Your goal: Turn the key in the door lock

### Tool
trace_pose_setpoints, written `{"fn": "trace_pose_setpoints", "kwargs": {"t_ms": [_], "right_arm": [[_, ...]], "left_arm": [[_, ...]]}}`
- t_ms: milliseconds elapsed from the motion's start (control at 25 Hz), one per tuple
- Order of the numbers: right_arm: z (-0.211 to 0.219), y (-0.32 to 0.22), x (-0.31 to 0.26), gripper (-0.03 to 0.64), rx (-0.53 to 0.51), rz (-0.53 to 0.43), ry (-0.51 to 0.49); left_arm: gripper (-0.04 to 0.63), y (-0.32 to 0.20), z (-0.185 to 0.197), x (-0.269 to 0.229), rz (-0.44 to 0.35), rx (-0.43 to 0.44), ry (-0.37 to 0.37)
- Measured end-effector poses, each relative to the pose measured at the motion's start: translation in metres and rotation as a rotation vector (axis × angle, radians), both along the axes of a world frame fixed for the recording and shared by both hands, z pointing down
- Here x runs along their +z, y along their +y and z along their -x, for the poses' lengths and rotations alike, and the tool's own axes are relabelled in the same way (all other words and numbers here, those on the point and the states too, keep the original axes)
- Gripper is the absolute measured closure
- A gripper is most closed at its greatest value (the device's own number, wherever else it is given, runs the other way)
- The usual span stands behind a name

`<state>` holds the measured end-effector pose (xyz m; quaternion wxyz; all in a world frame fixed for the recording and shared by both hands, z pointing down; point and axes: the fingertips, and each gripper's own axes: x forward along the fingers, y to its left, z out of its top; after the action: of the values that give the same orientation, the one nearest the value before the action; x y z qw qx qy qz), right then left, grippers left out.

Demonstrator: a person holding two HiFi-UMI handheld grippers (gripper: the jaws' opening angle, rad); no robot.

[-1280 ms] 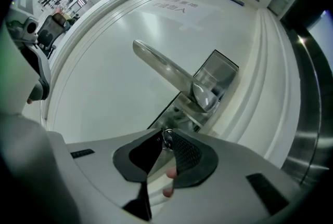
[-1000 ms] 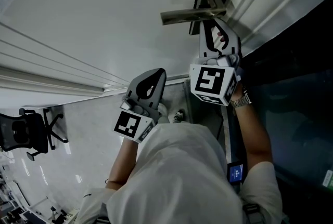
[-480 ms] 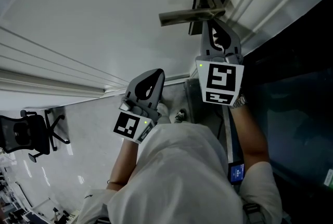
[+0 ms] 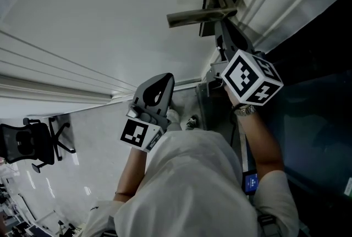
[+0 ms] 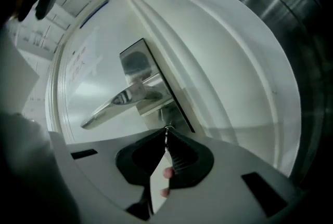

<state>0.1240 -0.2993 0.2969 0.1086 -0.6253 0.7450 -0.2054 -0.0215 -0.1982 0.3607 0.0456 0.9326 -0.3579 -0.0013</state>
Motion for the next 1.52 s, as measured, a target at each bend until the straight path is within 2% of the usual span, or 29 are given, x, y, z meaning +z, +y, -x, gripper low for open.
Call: {"fn": "trace_pose_setpoints", "kwargs": {"t_ms": [480,720,800,880,960,1040,1120,1240,1320,1400,1520], "right_arm": [[-0.008,-0.001,0.013,0.603,-0.056,0.138,-0.698],[-0.007,-0.003,0.017,0.603,-0.096,0.177,-1.031],[-0.006,-0.003,0.019,0.604,-0.111,0.187,-1.124],[-0.007,-0.003,0.019,0.604,-0.123,0.176,-1.143],[-0.007,-0.001,0.014,0.603,-0.142,0.14,-1.049],[-0.004,0.002,0.009,0.592,-0.175,0.104,-0.873],[0.001,0.006,0.006,0.534,-0.222,0.086,-0.713],[0.014,0.012,0.003,0.482,-0.291,0.073,-0.543],[0.015,0.017,0.005,0.472,-0.267,0.078,-0.406],[0.009,0.021,0.009,0.472,-0.197,0.075,-0.186],[0.006,0.026,0.005,0.471,-0.106,0.029,0.198]], "left_arm": [[0.591,0.0,0.001,-0.004,-0.009,-0.002,0.003],[0.591,0.003,0.001,0.0,-0.003,0.01,-0.006],[0.591,0.003,0.001,-0.001,-0.006,0.012,-0.004],[0.591,0.003,0.0,-0.004,-0.012,0.012,0.002],[0.591,0.003,-0.001,-0.004,-0.013,0.013,0.003],[0.591,0.003,-0.001,-0.003,-0.013,0.014,0.002],[0.59,0.003,0.0,-0.002,-0.009,0.015,0.0],[0.591,0.005,0.0,-0.002,-0.01,0.021,-0.001],[0.591,0.007,-0.001,-0.002,-0.011,0.027,-0.001],[0.591,0.009,-0.001,-0.002,-0.009,0.03,0.001],[0.591,0.01,-0.001,-0.001,-0.004,0.03,0.003]]}}
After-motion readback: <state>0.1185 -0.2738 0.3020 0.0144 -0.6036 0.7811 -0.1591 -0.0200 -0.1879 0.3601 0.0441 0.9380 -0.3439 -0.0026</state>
